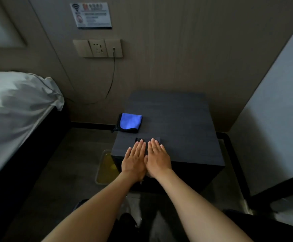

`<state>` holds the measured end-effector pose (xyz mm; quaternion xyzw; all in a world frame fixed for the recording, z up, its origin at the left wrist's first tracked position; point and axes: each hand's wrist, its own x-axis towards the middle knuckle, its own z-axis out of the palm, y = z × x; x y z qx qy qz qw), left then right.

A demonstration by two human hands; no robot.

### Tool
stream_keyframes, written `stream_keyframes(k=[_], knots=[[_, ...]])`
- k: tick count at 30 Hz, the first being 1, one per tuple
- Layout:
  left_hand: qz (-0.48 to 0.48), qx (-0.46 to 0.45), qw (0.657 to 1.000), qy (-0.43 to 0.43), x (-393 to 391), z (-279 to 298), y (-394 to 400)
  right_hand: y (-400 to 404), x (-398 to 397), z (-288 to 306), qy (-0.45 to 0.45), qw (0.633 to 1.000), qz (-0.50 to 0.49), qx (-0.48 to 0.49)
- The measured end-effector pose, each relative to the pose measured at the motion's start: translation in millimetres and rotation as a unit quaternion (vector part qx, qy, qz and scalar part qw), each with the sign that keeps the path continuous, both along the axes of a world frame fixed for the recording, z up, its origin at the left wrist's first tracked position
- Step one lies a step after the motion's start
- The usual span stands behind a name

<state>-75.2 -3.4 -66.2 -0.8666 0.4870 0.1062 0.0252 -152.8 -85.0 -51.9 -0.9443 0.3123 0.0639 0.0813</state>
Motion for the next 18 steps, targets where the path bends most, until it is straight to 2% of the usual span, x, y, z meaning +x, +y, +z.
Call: stream_keyframes(k=[9, 18], knots=[[0.031, 0.006, 0.999, 0.005, 70, 0, 48, 43, 70, -1, 0.002, 0.999, 0.039, 0.005], [0.021, 0.036, 0.999, -0.002, 72, 3, 41, 37, 68, -10, -0.030, 0.997, 0.064, 0.009]])
